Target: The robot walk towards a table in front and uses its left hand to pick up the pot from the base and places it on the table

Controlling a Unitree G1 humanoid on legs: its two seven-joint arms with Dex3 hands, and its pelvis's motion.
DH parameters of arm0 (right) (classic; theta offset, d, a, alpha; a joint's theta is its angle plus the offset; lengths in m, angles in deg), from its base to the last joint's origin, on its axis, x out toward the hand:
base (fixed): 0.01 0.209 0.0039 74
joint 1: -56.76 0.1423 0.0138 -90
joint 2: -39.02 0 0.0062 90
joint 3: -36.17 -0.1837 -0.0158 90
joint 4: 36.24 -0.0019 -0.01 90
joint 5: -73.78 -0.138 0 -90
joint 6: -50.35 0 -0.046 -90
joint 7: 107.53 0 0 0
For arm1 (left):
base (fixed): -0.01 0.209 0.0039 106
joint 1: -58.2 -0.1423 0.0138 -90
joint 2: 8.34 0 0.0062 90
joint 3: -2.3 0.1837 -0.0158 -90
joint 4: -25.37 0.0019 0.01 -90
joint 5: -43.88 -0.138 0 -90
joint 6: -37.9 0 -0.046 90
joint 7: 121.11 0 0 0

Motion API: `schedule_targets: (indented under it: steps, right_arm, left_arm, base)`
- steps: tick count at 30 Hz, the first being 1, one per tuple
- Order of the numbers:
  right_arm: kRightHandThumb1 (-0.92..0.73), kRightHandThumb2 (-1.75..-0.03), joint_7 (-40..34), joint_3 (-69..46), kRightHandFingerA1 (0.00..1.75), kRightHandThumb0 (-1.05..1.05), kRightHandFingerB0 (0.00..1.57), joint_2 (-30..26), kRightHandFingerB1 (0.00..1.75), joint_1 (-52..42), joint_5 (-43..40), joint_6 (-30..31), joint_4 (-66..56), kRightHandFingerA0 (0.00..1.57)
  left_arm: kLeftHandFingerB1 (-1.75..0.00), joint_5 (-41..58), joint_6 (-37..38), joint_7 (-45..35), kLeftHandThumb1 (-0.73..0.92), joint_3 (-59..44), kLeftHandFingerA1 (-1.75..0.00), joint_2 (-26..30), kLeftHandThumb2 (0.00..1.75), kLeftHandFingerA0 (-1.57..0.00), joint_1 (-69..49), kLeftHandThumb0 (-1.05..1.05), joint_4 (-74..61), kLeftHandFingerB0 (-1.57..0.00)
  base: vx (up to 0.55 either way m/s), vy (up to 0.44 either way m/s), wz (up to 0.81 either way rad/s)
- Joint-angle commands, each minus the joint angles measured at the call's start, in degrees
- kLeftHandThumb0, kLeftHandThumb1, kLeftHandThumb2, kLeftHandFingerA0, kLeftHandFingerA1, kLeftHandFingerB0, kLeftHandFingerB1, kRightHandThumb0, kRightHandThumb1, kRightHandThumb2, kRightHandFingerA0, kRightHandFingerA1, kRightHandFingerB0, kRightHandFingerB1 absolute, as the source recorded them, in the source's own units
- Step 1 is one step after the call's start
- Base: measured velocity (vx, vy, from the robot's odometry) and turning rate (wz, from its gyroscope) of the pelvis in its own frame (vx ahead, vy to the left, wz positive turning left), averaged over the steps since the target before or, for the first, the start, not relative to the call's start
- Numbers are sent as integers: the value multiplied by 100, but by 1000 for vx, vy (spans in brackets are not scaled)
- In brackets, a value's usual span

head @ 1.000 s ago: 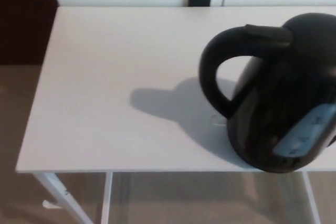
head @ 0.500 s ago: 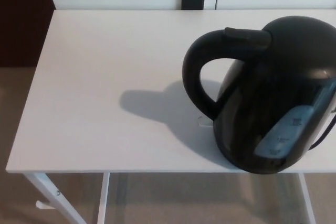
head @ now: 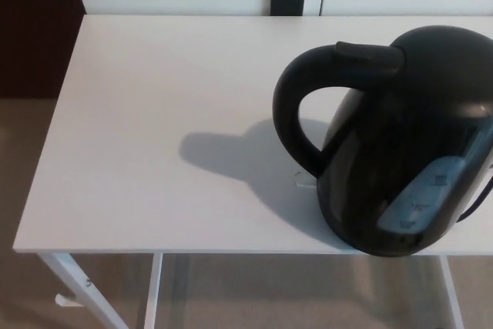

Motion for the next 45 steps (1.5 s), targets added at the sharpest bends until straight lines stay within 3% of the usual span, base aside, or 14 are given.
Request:
schedule_targets:
  steps: [1, 4, 5, 10, 11, 12, 13, 14, 15, 18, 31, 35, 43, 45]
  right_arm:
    - [-48, -54, 59, -119, 53, -17, 56, -79, 47, 75, -126, 65, -81, 65]
    - [-48, -54, -60, -103, 52, -16, 61, -24, 49, 132, -85, 46, 6, 62]
    - [-48, -54, -99, -86, 52, -16, 59, -9, 49, 128, -60, 31, 38, 62]
    - [-47, -54, -87, -150, 51, -16, 58, 22, 48, 66, -142, 71, -6, 62]
    - [-49, -54, -86, -124, 52, -17, 58, -11, 48, 45, -104, 71, -43, 63]
    - [-49, -54, -75, -140, 53, -17, 56, -16, 47, 19, -123, 85, -78, 64]
    - [-49, -54, -78, -140, 52, -18, 57, -24, 47, 6, -119, 99, -95, 63]
    - [-49, -54, -87, -130, 52, -18, 57, -34, 47, 2, -101, 108, -99, 63]
    - [-49, -54, -79, -138, 53, -18, 55, -33, 47, -16, -111, 125, -121, 65]
    - [-49, -54, -67, -172, 54, -17, 55, -39, 47, -38, -142, 121, -146, 67]
    - [-49, -54, -54, -216, 54, -18, 55, -57, 46, -60, -88, 160, -184, 67]
    - [-52, -55, -126, -162, 52, -21, 57, -105, 46, -86, 20, 206, -298, 63]
    - [-52, -55, -196, -103, 52, -22, 57, -112, 46, -110, 99, 245, -415, 63]
    - [-53, -55, -138, -122, 51, -22, 55, -113, 45, -163, 55, 355, -499, 62]
  left_arm:
    - [-26, 1514, -622, 951, 43, -1262, -33, -267, 83, -1, -538, -60, -3451, 0]
    - [-27, 1993, -1020, 722, 59, -903, -33, -491, 58, -4, -458, -59, -5032, -6]
    - [-33, 2079, -1179, 519, 40, -557, -32, -485, 85, 0, -335, -63, -5522, -3]
    - [-26, 1740, -1461, 2, 40, 360, -26, -510, 86, 0, 109, -75, -5986, 0]
    - [-32, 1389, -1555, -37, 51, 661, -44, -533, 56, 0, 239, -77, -6077, 0]
    - [-45, 1056, -1644, -234, 48, 1085, -61, -555, 56, 0, 448, -79, -6103, 0]
    - [-54, 838, -1758, -326, 9, 1372, -56, -596, 81, 0, 572, -42, -6133, 0]
    - [-54, 722, -1858, -335, 9, 1522, -56, -634, 81, 0, 622, -42, -6163, 0]
    - [-56, 593, -1958, -357, 33, 1701, -64, -679, 73, -3, 703, -82, -6158, -6]
    - [-58, 179, -2199, -496, 40, 2402, -75, -915, 54, -11, 1132, -84, -5976, -14]
    - [-55, 86, -2599, -294, 40, 2829, -70, -835, 54, -14, 1315, -84, -6073, -14]
    - [-51, -771, -2942, -91, 37, 4000, -66, -1750, 53, -24, 3149, -89, -4496, -19]
    - [-52, -942, -3016, -58, 35, 4317, -65, -1823, 75, -21, 3539, -78, -4106, -14]
    - [-55, -940, -3095, -50, 39, 4371, -75, -1903, 54, -18, 3548, -91, -4060, -14]
  base:
    - [0, 0, 0]
    - [0, 0, 0]
    - [0, 0, 0]
    - [0, 0, 0]
    - [0, 0, 0]
    - [0, 0, 0]
    - [0, 0, 0]
    - [0, 0, 0]
    - [0, 0, 0]
    - [0, 0, 0]
    - [0, 0, 0]
    - [-4, -2, 3]
    - [0, 0, 0]
    - [0, 0, 0]
